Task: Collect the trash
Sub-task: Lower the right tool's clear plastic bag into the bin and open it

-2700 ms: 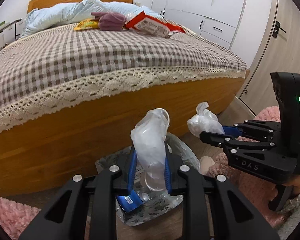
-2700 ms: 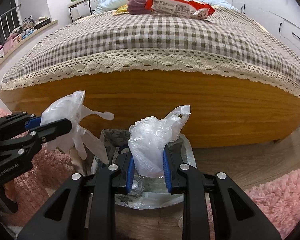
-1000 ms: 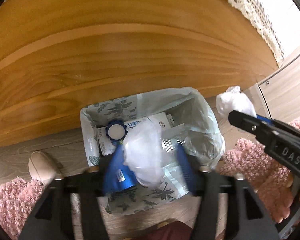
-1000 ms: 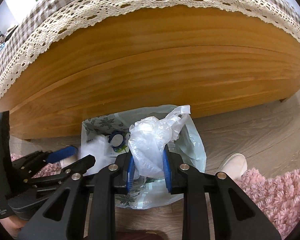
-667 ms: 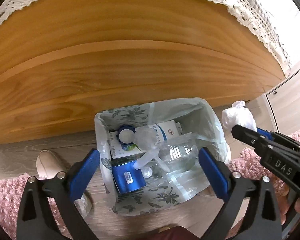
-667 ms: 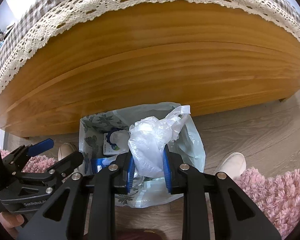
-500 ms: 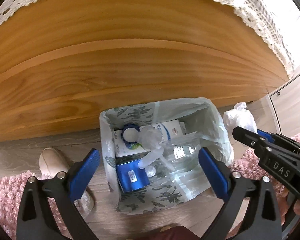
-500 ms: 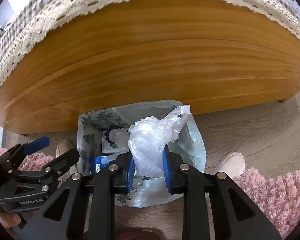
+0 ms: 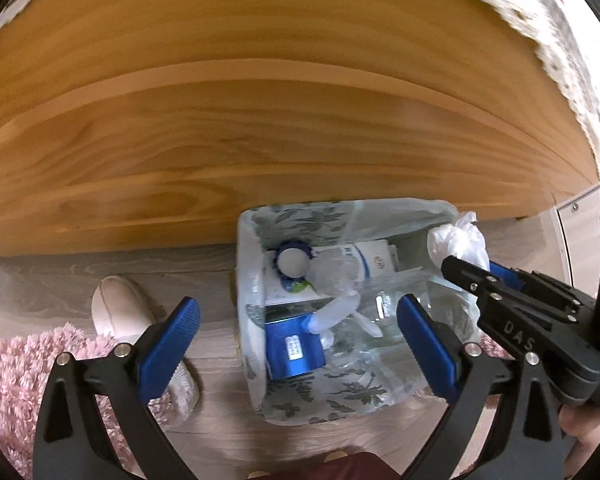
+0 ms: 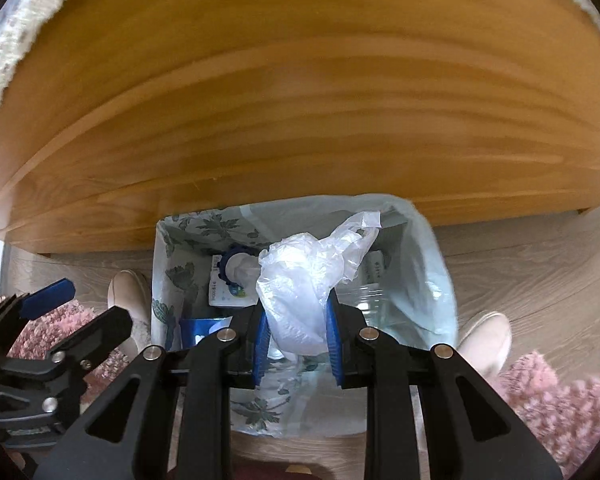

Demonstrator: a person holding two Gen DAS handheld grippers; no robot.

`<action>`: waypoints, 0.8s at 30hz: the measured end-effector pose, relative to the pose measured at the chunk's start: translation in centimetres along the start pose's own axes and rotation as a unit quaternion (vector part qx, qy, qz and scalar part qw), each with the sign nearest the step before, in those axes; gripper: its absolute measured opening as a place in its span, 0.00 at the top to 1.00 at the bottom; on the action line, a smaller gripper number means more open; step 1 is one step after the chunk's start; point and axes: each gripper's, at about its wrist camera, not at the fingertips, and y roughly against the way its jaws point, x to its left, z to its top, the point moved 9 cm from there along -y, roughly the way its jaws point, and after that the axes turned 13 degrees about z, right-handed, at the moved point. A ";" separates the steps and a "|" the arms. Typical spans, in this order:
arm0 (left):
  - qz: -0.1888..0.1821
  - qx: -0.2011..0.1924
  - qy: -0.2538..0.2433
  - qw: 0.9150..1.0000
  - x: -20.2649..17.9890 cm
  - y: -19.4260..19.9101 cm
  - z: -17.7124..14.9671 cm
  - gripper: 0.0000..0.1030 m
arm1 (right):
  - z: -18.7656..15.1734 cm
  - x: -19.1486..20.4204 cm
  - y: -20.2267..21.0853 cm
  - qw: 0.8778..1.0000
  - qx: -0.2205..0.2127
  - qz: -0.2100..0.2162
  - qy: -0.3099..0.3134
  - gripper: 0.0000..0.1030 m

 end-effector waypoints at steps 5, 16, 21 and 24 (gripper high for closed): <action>0.019 0.009 0.007 1.000 1.0 -0.7 -0.1 0.07 | 0.2 -0.3 -1.6 1.000 0.011 0.008 -0.018 0.76; 0.025 0.020 0.009 0.999 1.4 -1.2 -0.5 0.07 | 0.2 -0.5 -1.8 0.999 0.022 0.004 -0.025 0.52; 0.024 0.021 0.010 0.999 1.5 -1.3 -0.5 0.07 | 0.5 -0.9 -1.0 0.999 0.009 -0.009 -0.030 0.34; 0.025 0.020 0.008 0.999 1.4 -1.2 -0.5 0.07 | 0.5 -1.2 -0.9 0.999 0.008 -0.008 -0.039 0.23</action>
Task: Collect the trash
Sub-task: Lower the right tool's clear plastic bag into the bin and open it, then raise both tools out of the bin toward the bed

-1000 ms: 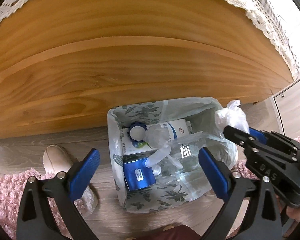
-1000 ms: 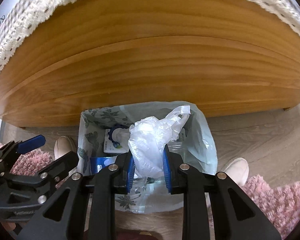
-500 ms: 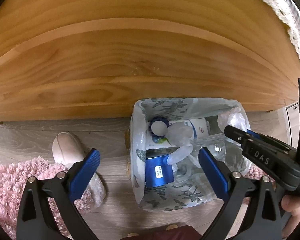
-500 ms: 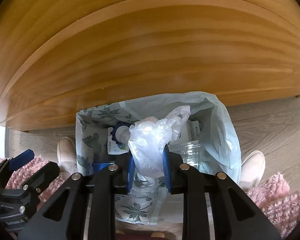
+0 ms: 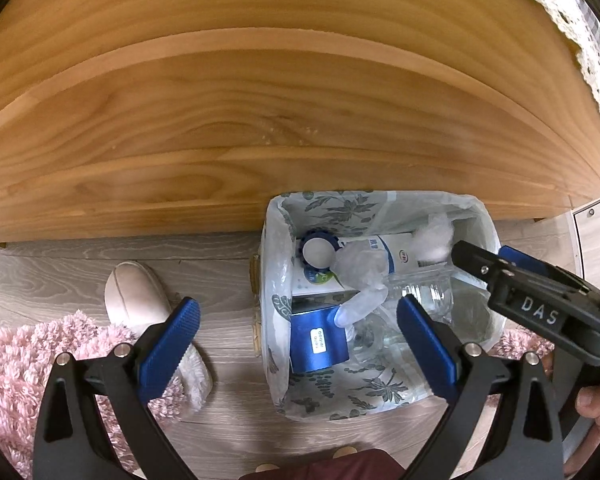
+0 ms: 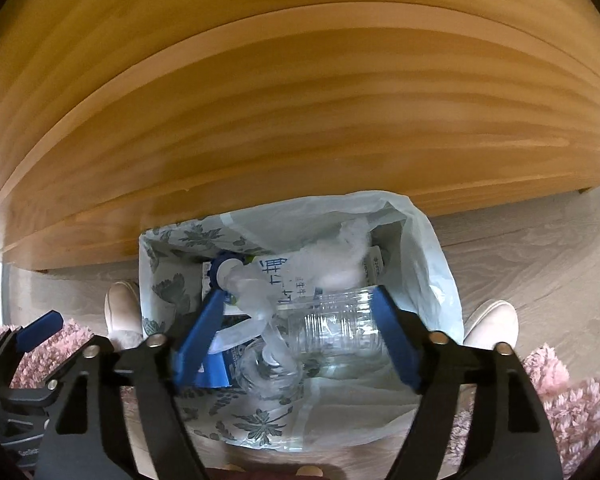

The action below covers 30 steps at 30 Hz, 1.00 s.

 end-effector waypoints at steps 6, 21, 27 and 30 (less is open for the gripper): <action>-0.001 0.003 0.003 1.000 0.1 0.0 -0.1 0.07 | -0.3 -0.2 -0.3 0.999 0.018 0.031 -0.024 0.13; 0.004 -0.005 0.007 1.000 0.4 0.2 0.0 0.07 | 0.3 -0.6 1.0 0.999 -0.009 0.024 -0.021 0.08; 0.006 -0.014 0.000 1.000 0.2 0.6 0.1 0.07 | 0.2 -0.6 1.1 0.999 -0.012 0.024 -0.019 0.08; 0.014 -0.023 -0.002 1.000 0.3 1.0 0.2 0.07 | 0.2 -0.3 1.3 0.999 -0.015 0.028 -0.013 0.08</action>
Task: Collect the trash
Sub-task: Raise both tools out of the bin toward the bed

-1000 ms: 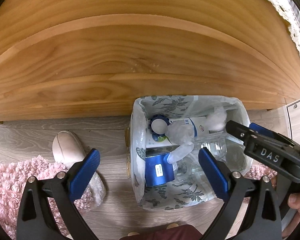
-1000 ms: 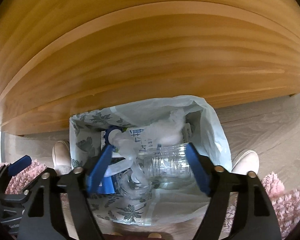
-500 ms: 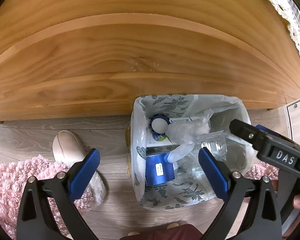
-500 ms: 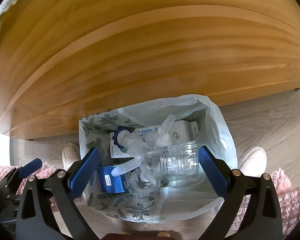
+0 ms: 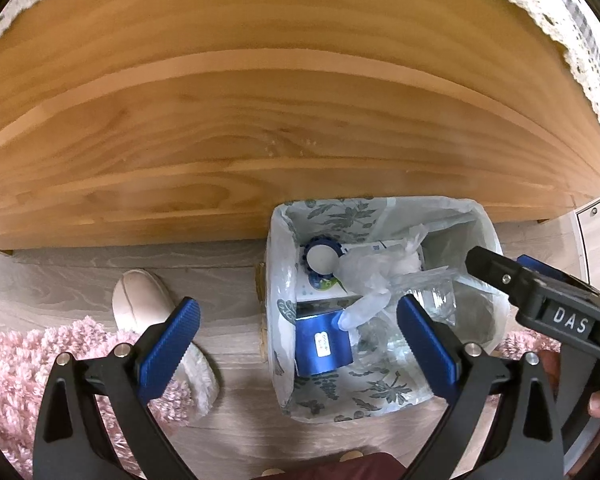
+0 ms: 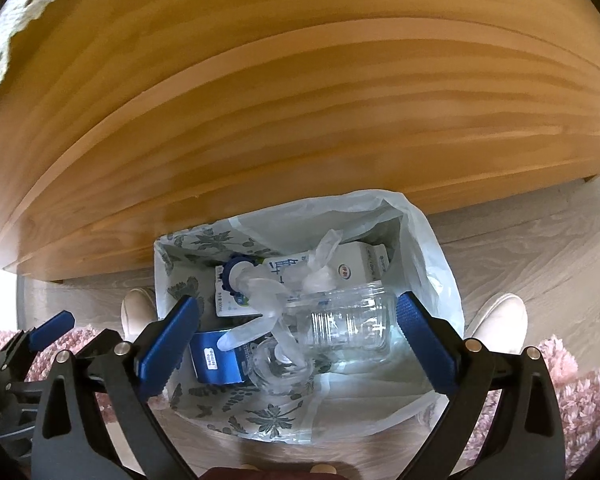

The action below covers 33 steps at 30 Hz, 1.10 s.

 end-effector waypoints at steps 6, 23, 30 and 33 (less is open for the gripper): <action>-0.008 -0.014 0.003 1.000 0.0 0.8 0.4 0.07 | -0.1 0.0 0.4 1.000 -0.004 -0.008 0.007 0.08; -0.018 -0.072 0.001 0.997 0.2 3.9 1.2 0.07 | 0.0 0.3 3.7 0.998 -0.046 -0.030 0.035 0.08; -0.017 -0.093 -0.008 0.996 0.1 5.2 1.4 0.07 | 0.3 0.5 5.8 0.996 -0.072 -0.034 0.047 0.08; -0.020 -0.101 -0.006 0.995 0.3 6.0 1.6 0.07 | 0.6 1.2 6.9 0.993 -0.091 -0.036 0.064 0.08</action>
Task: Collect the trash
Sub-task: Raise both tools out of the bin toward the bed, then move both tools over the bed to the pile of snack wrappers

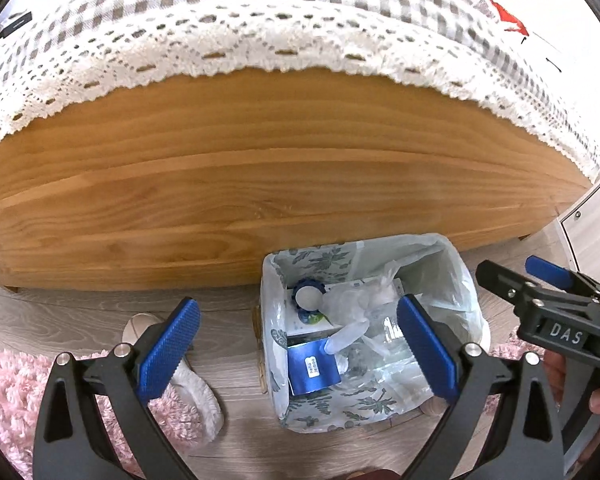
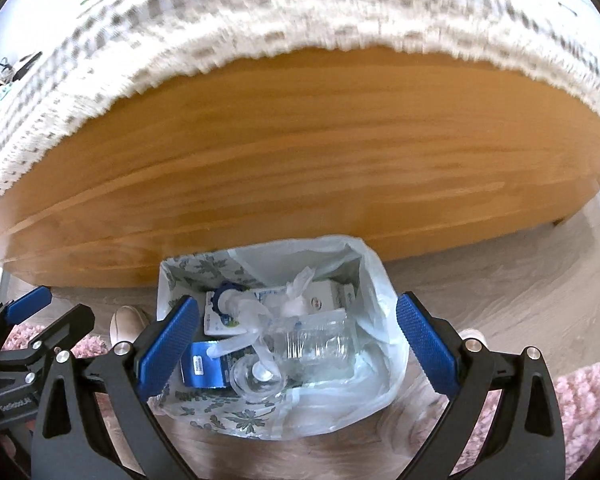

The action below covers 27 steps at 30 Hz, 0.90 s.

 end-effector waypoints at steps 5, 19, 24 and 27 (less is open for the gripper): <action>-0.004 -0.047 0.003 0.999 0.2 2.4 1.1 0.07 | 0.8 0.8 2.2 0.998 -0.036 -0.020 0.038 0.08; -0.021 -0.157 0.003 0.987 1.3 10.6 3.6 0.07 | 3.5 3.4 10.2 0.979 -0.155 -0.047 0.127 0.08; -0.044 -0.173 0.017 0.984 1.8 12.5 4.8 0.07 | 4.6 4.5 13.1 0.966 -0.197 -0.056 0.159 0.08; -0.051 -0.187 0.021 0.981 1.8 13.8 5.8 0.07 | 5.5 4.7 14.4 0.959 -0.218 -0.061 0.169 0.08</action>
